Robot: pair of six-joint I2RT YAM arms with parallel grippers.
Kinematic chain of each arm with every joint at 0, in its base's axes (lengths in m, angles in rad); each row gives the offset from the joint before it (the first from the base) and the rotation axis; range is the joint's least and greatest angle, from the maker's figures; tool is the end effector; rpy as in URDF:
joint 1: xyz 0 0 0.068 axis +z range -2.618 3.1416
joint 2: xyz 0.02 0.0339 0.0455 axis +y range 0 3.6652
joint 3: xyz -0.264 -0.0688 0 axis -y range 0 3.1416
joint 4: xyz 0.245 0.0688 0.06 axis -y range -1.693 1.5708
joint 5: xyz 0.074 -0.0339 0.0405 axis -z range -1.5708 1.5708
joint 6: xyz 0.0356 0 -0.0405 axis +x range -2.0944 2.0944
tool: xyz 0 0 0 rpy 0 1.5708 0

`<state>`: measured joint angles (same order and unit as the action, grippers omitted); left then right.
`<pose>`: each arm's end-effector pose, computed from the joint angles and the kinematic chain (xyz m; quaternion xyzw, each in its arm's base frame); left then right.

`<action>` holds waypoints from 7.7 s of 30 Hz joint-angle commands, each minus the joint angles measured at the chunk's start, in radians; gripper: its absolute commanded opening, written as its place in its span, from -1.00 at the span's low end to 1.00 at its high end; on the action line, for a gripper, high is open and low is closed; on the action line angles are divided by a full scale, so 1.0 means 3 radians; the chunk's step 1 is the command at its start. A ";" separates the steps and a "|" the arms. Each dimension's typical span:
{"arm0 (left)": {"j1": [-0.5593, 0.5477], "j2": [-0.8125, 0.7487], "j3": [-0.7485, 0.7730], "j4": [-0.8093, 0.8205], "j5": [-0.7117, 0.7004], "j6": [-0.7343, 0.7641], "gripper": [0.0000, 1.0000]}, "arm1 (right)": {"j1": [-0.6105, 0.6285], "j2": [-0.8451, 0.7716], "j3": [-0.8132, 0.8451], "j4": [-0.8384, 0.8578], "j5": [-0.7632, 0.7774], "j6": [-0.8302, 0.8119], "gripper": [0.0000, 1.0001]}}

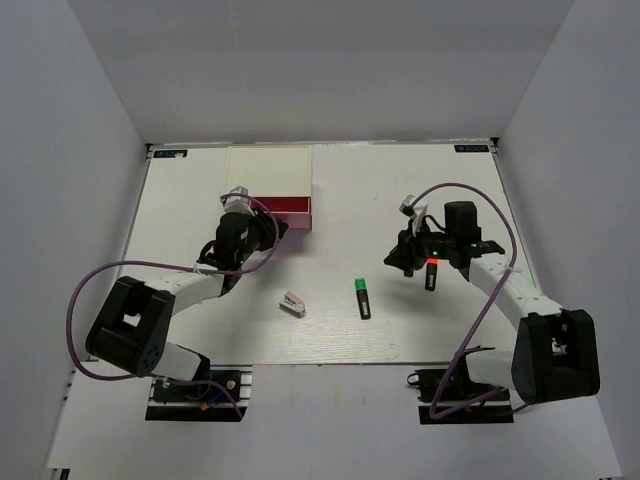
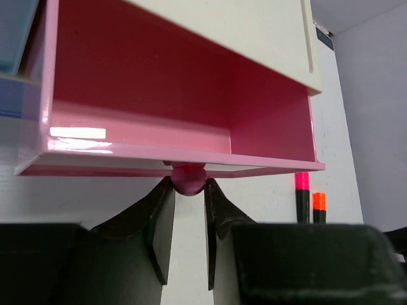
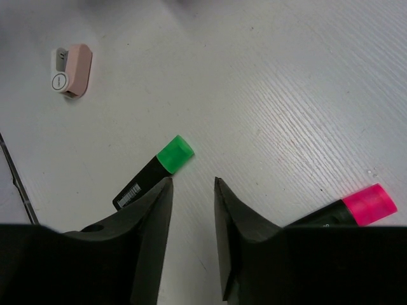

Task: Sort the stationery into containers
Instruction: Open the drawer in the storage box, then pick up the pen from the center of the board, then place the pen in the storage box, then pick up the pen from the center of the board.

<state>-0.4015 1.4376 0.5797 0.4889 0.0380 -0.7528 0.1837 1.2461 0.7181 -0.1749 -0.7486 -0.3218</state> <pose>0.2690 -0.1157 0.1895 -0.1335 0.8139 -0.3216 0.4652 0.2453 0.0702 0.2274 -0.3600 0.7792 0.3039 0.4133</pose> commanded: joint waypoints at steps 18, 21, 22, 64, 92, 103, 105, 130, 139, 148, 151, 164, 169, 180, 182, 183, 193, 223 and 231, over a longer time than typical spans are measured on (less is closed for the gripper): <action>-0.0058 -0.0701 0.0042 -0.0801 0.0206 0.0326 0.69 | 0.0400 0.0412 0.0408 -0.0639 0.0169 -0.0262 0.69; -0.0058 -0.1078 -0.0025 -0.1173 0.0237 0.0402 0.71 | 0.0563 0.0484 0.0398 -0.0629 0.0342 -0.0150 0.33; -0.0058 -0.1191 -0.0025 -0.1382 0.0237 0.0403 0.71 | 0.0599 0.0499 0.0383 -0.0619 0.0393 -0.0119 0.20; -0.0058 -0.2941 -0.0557 -0.3389 -0.0382 -0.0717 0.99 | 0.1893 0.0899 0.0724 -0.0537 0.2076 0.0577 -0.60; -0.0058 -0.3115 -0.0843 -0.3194 -0.0290 -0.0840 0.99 | 0.1888 0.1803 0.2949 0.1068 0.0588 -0.0696 -1.00; -0.0058 -0.3115 -0.0874 -0.3097 -0.0259 -0.0870 0.99 | 0.1857 0.2105 0.2827 0.1238 0.0711 -0.1075 -1.00; -0.0058 -0.3115 -0.0874 -0.3097 -0.0259 -0.0870 0.99 | 0.1847 0.2126 0.2807 0.1217 0.0711 -0.1085 -0.99; -0.0058 -0.3115 -0.0874 -0.3066 -0.0259 -0.0870 0.99 | 0.1796 0.2070 0.2653 0.1130 0.0823 -0.0922 0.24; -0.0058 -0.3044 -0.0935 -0.2918 -0.0198 -0.0870 0.99 | 0.1551 0.1354 0.2178 0.1504 0.1498 -0.0115 -0.57; 0.0009 -0.2895 -0.1257 -0.1877 0.0383 -0.1070 0.99 | 0.0968 0.0730 0.1377 0.0334 0.1892 0.0689 -0.63; -0.0057 -0.2615 -0.1202 -0.1481 0.0538 -0.0969 0.97 | 0.0621 0.0479 0.1029 0.0006 0.1897 0.0796 -0.10; -0.0793 -0.0033 0.1553 -0.2171 0.0948 0.0300 0.04 | -0.0576 0.0397 0.0618 -0.0859 0.1642 0.0858 0.00; -0.1182 0.1163 0.2758 -0.2870 0.0540 0.0535 -0.49 | -0.0781 0.0454 0.0664 -0.1099 0.1626 0.0878 -0.12; -0.1831 0.2749 0.4994 -0.3787 -0.0213 0.0715 0.30 | -0.0970 0.0402 0.0531 -0.1130 0.1422 0.0970 -0.15; -0.1863 0.2862 0.5189 -0.3869 -0.0336 0.0750 0.34 | -0.0991 0.0377 0.0506 -0.1115 0.1401 0.0991 -0.15; -0.1913 0.2964 0.5241 -0.3900 -0.0458 0.0751 0.36 | -0.1011 0.0356 0.0485 -0.1115 0.1396 0.0996 -0.15; -0.2041 0.3312 0.5578 -0.3977 -0.0873 0.0699 0.34 | -0.1144 0.0218 0.0383 -0.1069 0.1335 0.1047 -0.12; -0.2205 0.3814 0.5840 -0.4079 -0.1221 0.0664 0.20 | -0.1410 0.0126 0.0199 -0.0951 0.1069 0.1154 -0.07; -0.2205 0.3742 0.5554 -0.4360 -0.1497 0.0756 -0.15 | -0.1441 0.0116 0.0158 -0.0915 0.1013 0.1195 -0.07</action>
<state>-1.0630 2.5755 2.2982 -0.7250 -0.3599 -0.5446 -0.2394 1.3075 0.7837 -0.4690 -0.4160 0.0216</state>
